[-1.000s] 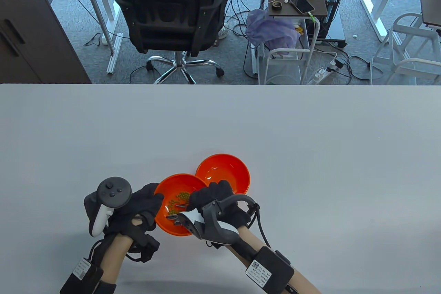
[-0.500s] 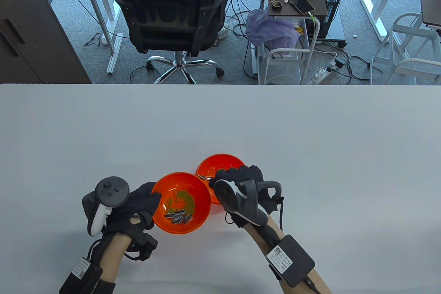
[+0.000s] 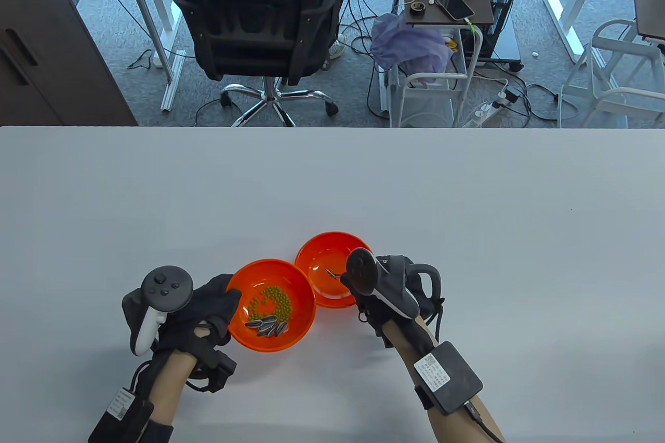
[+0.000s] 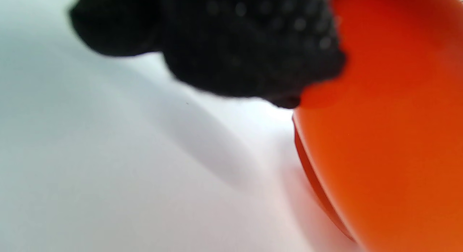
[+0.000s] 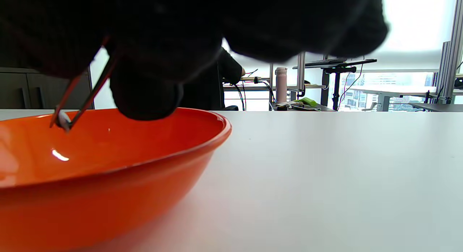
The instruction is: Pick sunflower seeds with tweezers into bowl
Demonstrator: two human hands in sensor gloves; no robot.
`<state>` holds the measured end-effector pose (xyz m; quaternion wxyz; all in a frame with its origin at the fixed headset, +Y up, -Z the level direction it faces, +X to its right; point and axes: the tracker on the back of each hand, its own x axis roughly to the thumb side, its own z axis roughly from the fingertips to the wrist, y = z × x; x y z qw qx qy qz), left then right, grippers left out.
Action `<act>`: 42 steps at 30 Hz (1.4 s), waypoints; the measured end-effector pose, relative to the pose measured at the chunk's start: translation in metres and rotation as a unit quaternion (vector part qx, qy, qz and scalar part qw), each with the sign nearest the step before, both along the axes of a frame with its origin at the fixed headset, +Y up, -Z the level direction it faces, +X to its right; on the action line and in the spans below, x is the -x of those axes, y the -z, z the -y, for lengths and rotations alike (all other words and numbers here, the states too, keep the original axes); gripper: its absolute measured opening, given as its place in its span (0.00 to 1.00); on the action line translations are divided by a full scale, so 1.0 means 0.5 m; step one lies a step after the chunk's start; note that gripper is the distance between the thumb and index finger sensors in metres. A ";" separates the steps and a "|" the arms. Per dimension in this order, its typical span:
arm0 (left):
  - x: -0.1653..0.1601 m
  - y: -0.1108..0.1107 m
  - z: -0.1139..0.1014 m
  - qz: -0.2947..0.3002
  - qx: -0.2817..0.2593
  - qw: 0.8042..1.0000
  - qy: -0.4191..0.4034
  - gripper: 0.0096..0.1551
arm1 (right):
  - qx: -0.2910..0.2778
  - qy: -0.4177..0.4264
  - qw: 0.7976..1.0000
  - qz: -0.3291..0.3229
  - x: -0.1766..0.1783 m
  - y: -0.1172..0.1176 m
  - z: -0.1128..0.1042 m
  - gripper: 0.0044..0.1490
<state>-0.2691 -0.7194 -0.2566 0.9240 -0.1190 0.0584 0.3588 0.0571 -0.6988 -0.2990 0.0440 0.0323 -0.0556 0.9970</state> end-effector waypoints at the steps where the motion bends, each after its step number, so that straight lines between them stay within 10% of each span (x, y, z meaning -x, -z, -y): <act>1: 0.000 0.000 0.000 0.000 0.000 1.000 0.000 0.26 | 0.002 -0.010 1.000 0.003 0.002 -0.001 -0.001 0.26; 19: -0.004 0.001 0.000 0.012 -0.002 1.000 0.001 0.27 | -0.081 0.073 0.990 -0.088 0.062 -0.066 -0.077 0.30; 42: -0.014 -0.001 0.000 0.027 -0.008 1.000 0.010 0.27 | -0.054 -0.069 0.978 -0.191 0.178 -0.131 -0.038 0.30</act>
